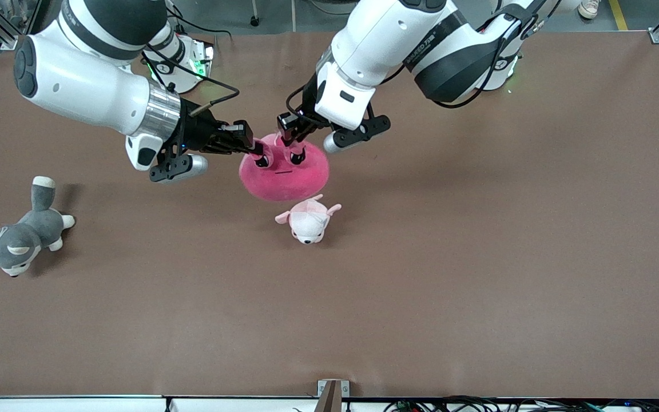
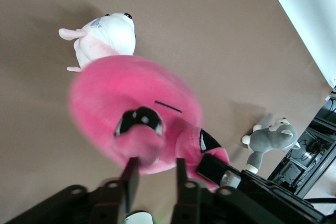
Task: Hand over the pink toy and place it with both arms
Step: 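Open the left gripper and withdraw while the right gripper carries the plush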
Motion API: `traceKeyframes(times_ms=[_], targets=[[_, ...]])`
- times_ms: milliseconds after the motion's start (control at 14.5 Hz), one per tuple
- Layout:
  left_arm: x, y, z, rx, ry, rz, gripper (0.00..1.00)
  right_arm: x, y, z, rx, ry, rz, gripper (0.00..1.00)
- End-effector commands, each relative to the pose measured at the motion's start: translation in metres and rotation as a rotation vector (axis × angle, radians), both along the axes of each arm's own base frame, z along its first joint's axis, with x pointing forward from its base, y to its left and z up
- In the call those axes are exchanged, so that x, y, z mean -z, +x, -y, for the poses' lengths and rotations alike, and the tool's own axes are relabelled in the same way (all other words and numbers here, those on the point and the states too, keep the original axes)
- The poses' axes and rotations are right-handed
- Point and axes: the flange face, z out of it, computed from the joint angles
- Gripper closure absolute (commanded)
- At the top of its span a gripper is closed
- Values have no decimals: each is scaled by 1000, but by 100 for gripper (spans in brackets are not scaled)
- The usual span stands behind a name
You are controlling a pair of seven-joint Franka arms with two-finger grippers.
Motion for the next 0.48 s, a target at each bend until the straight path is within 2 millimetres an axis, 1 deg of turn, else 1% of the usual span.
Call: traceKeyframes(times_ms=[0, 138, 276, 346, 415], targets=[[-7, 2, -2, -12, 21, 47, 0, 0, 1, -3, -4, -6, 2, 100], [-9, 10, -12, -23, 34, 59, 0, -3, 2, 0, 2, -4, 5, 100], [-10, 38, -44, -71, 75, 100, 0, -2, 3, 10, -4, -13, -15, 100], [-8, 49, -60, -67, 118, 111, 0, -5, 8, 21, 6, -15, -17, 100], [-3, 64, -82, -48, 170, 129, 0, -5, 14, 35, 29, -15, -16, 100]])
